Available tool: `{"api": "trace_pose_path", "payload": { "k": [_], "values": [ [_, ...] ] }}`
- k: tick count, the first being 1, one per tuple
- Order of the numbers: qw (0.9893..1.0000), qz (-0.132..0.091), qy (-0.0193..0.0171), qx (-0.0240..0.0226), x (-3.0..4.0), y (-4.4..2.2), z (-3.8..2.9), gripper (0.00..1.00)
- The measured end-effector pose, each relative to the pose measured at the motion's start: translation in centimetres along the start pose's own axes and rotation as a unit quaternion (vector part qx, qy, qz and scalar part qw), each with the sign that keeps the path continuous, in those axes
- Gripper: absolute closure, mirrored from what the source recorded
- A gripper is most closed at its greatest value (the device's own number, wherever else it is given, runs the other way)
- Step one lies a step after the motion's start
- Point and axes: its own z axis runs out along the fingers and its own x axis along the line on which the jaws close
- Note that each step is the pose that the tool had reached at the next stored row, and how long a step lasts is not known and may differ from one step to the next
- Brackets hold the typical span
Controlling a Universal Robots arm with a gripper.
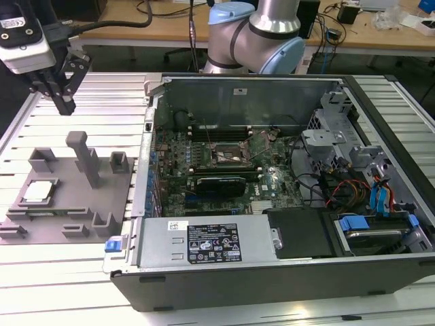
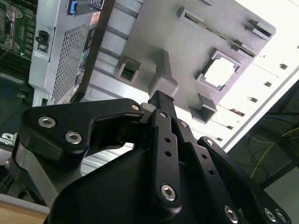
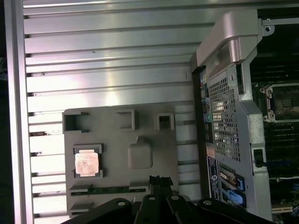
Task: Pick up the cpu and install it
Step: 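Reach for the cpu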
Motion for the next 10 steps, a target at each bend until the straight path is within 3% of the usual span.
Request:
{"api": "trace_pose_path", "payload": {
  "k": [10],
  "values": [
    [1.0,0.0,0.0,0.0,1.53,-0.14,0.42,0.89]
  ]
}}
